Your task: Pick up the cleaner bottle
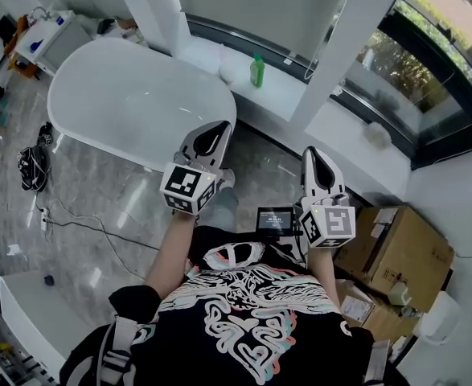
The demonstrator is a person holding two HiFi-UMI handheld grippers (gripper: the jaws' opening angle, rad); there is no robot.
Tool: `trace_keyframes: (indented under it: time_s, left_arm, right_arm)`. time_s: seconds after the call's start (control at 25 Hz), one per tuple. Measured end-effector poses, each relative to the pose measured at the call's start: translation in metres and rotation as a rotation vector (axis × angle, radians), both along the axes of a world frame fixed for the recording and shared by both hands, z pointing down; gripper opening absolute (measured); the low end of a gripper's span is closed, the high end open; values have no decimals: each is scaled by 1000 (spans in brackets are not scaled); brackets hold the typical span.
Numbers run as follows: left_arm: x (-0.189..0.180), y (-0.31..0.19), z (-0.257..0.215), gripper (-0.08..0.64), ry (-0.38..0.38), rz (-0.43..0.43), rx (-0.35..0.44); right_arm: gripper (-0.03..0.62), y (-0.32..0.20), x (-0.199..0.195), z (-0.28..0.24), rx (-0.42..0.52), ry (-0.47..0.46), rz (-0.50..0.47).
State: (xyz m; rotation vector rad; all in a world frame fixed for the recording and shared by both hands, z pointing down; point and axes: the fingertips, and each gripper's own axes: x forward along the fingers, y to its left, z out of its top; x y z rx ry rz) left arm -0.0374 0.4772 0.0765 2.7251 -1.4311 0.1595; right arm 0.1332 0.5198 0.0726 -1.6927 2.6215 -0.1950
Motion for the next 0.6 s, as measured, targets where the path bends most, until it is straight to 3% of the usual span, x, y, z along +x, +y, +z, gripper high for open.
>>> trace_keyframes:
  time_s: [0.6]
  left_arm:
    - [-54,-198,8,15,-10,0,-21]
  right_arm:
    - [28,-194,-42,8,-43,27,40]
